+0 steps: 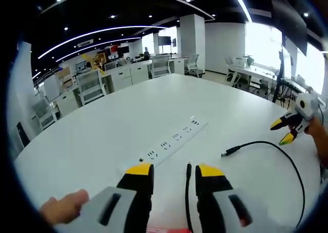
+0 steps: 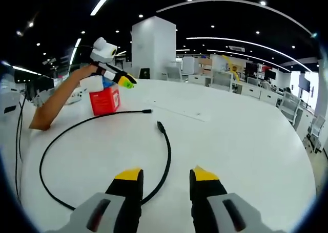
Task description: Find the data cable on the table. Grasp the USB connector end of the cable and insert it into the USB port on the table
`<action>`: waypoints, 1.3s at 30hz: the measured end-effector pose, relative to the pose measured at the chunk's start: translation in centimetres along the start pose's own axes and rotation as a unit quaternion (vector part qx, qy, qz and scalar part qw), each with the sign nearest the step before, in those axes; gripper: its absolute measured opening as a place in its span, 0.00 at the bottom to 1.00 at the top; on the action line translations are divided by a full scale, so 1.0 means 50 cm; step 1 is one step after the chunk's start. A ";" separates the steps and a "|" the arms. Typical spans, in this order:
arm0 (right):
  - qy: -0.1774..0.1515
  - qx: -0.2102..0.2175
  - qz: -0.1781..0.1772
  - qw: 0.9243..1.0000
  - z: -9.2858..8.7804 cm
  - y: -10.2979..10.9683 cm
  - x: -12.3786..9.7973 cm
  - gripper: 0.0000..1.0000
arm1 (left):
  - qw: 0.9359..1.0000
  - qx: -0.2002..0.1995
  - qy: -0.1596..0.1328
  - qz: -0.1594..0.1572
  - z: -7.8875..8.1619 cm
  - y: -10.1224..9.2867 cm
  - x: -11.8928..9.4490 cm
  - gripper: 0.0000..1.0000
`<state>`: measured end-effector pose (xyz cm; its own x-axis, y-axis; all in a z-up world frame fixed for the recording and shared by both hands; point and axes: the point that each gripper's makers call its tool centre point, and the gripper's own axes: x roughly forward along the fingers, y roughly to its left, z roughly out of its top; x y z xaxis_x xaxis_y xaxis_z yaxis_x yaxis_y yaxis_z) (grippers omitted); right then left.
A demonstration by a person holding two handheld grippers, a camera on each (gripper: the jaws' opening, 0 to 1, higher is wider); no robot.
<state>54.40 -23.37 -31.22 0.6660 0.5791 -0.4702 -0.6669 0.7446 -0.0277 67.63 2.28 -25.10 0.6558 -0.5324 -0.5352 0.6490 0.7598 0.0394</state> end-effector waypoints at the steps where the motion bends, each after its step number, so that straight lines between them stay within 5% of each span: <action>1: -0.004 0.000 0.002 1.000 0.003 0.000 0.004 0.38 | 1.000 0.000 0.000 0.000 0.000 0.000 0.000 0.33; 39: 0.008 -0.037 0.054 0.998 0.028 0.016 0.095 0.37 | 1.000 0.000 0.003 0.000 -0.004 0.000 -0.002 0.31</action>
<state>57.52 -19.57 -32.26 0.5839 0.6493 -0.4872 -0.7577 0.6513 -0.0401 67.50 2.39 -25.21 0.6541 -0.5302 -0.5395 0.6490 0.7597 0.0402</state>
